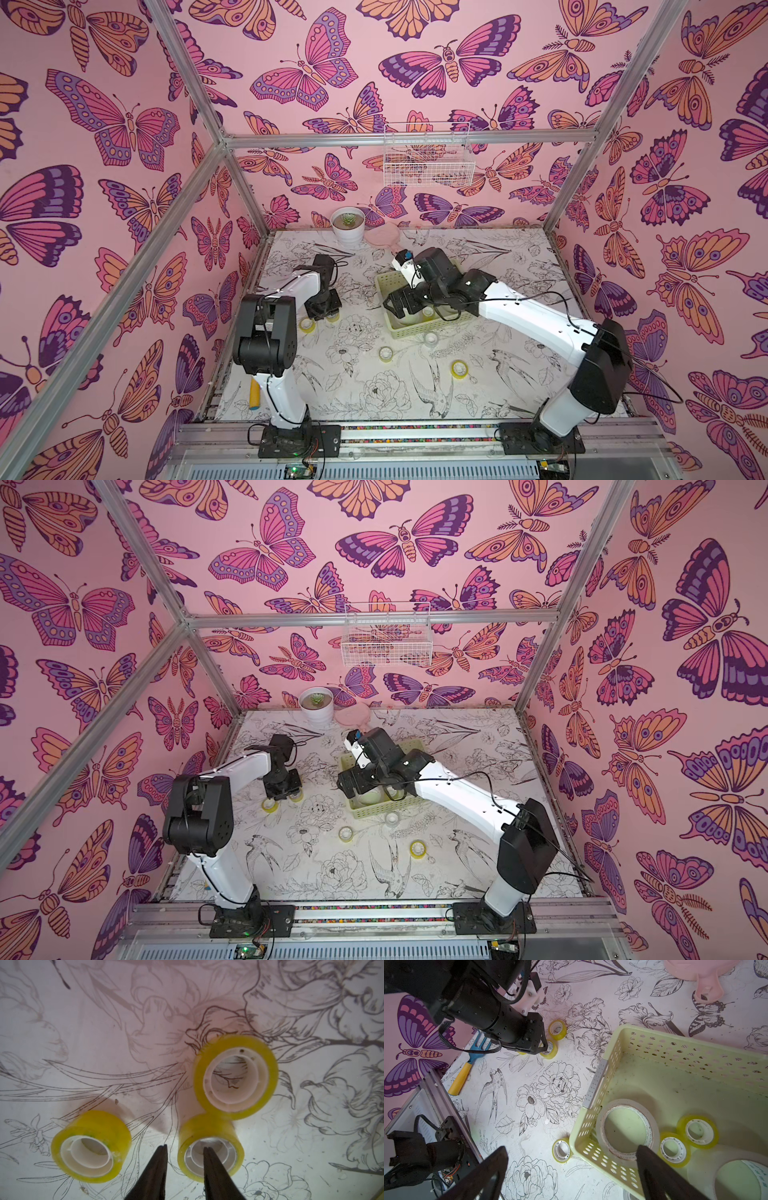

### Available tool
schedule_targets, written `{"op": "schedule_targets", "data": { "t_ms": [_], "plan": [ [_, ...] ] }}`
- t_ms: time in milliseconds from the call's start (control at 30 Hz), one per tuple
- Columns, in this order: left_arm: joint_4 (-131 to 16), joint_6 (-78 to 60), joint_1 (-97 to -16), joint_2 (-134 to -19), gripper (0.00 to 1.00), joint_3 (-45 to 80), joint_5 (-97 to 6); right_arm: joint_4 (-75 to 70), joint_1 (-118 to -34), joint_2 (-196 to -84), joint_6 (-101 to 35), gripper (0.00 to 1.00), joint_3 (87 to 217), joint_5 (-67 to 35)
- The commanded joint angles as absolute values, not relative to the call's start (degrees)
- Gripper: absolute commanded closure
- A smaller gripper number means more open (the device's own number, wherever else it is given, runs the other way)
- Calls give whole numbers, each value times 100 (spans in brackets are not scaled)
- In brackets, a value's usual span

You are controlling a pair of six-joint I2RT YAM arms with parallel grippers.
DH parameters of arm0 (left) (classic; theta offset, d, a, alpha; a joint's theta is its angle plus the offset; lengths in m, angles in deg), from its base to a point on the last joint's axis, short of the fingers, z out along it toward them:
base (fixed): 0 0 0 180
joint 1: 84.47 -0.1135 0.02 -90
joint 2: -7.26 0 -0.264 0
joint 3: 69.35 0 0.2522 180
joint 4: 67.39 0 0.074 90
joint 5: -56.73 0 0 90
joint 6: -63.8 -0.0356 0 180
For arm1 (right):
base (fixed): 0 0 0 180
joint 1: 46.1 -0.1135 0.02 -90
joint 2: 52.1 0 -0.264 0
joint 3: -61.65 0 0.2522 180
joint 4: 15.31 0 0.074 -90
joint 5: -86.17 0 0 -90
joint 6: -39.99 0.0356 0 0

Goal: Put the transparent tape into the storage box
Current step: Pick up the tape at the center of the board, then place the tape in the storage box.

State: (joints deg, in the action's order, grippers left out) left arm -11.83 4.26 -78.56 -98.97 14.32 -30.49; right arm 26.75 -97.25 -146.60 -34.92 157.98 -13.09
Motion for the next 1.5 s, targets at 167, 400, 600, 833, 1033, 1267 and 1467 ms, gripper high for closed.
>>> {"op": "schedule_targets", "data": {
  "t_ms": [167,400,600,833,1033,1267,1467],
  "plan": [
    [-1262,426,-7805,-10154,70,1384,-3063,2781,-9778,-14632,-3534,1,15819,-1201],
    [-1232,379,-7706,-9941,86,1362,-2919,2780,-9778,-14612,-3520,1,15806,-1153],
    [-1015,307,-7567,-9444,93,1477,-2826,2814,-9778,-14571,-3494,1,15783,-1017],
    [-805,235,-7312,-8971,91,1971,-3090,2846,-9769,-14352,-3349,1,15583,-539],
    [-739,354,-6798,-9027,90,2734,-3281,2776,-9730,-13768,-3194,1,15085,82],
    [-655,334,-6089,-9738,90,3821,-3474,2826,-9655,-13265,-3045,1,14630,557],
    [-546,191,-5615,-10453,89,4592,-3573,2890,-9621,-12857,-2902,1,14293,917]
  ]
}}
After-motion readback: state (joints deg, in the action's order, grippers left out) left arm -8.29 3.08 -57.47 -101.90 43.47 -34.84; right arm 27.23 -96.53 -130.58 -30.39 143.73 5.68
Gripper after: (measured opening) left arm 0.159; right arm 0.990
